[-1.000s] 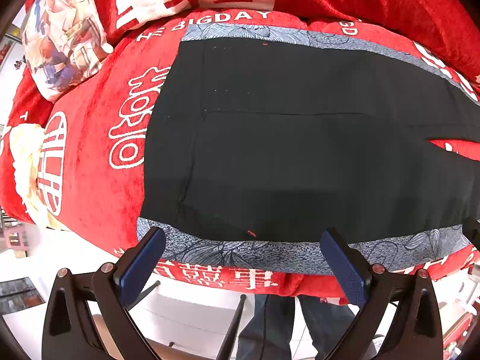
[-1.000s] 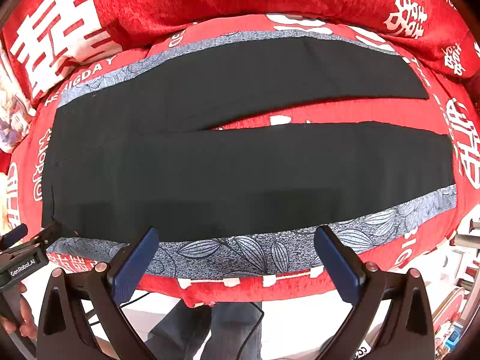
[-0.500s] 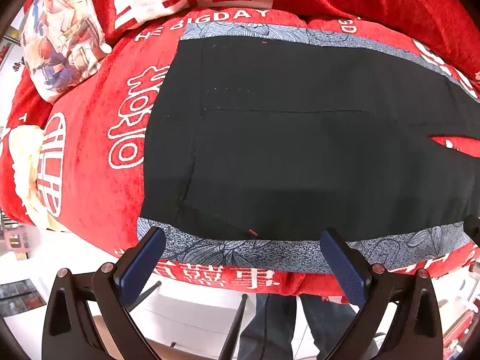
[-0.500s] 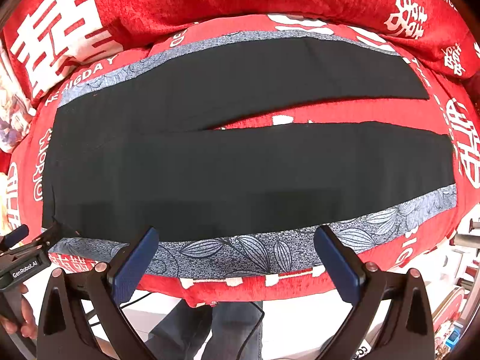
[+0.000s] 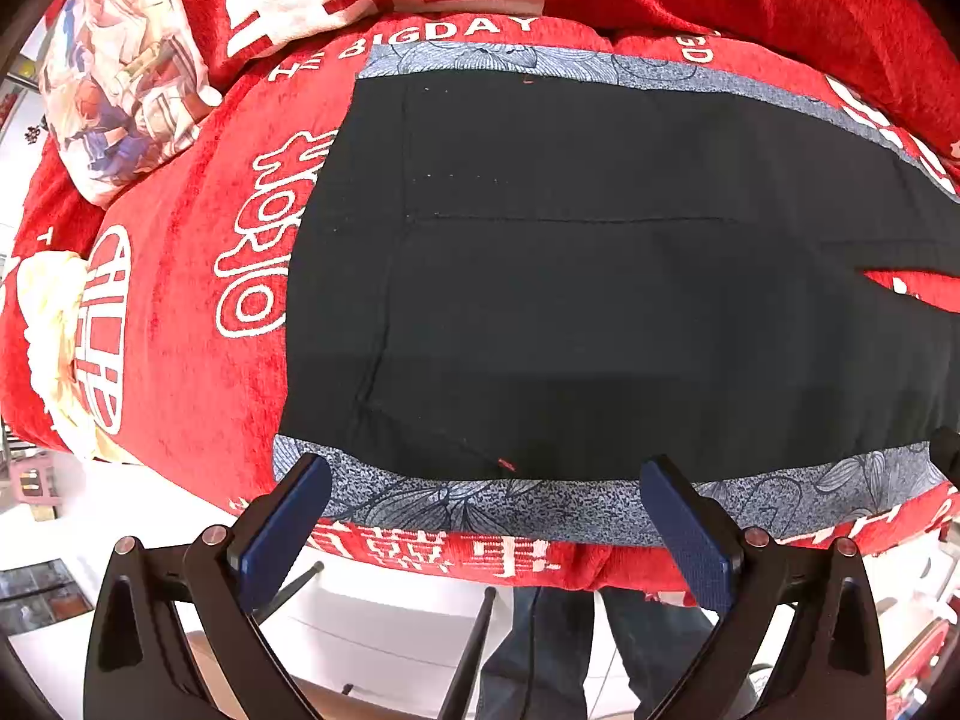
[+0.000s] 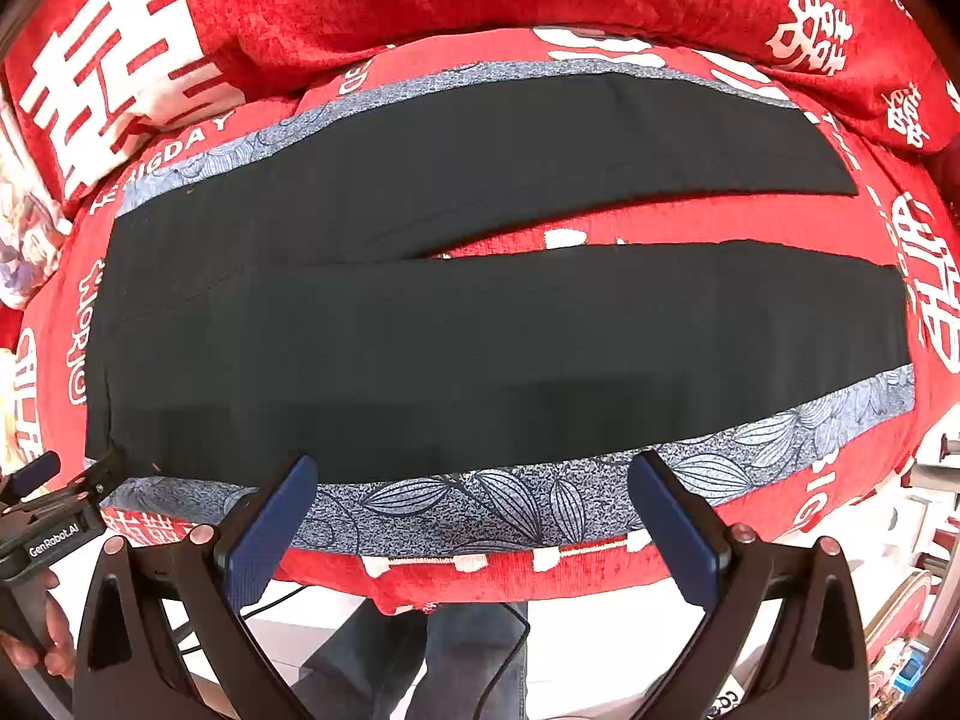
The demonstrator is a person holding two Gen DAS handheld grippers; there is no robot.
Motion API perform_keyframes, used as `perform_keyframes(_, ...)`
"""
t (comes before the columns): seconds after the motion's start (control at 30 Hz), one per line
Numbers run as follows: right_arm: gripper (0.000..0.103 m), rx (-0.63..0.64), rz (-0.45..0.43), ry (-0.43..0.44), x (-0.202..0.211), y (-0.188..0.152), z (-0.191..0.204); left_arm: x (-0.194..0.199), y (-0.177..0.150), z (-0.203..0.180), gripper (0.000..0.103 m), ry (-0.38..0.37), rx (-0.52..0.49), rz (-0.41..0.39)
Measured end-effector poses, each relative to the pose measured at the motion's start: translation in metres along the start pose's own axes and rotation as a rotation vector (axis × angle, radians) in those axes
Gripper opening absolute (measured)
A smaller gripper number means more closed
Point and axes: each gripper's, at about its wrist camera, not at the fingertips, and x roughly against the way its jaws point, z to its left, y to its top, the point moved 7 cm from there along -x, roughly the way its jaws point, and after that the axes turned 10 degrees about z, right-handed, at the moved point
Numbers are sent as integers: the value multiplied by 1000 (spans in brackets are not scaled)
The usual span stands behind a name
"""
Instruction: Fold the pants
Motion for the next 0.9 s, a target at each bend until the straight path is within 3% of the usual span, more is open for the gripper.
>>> perform_keyframes(0.9,103,-15,4,18,-1,1,-7,0,-1,-4,103,1,-9,-2)
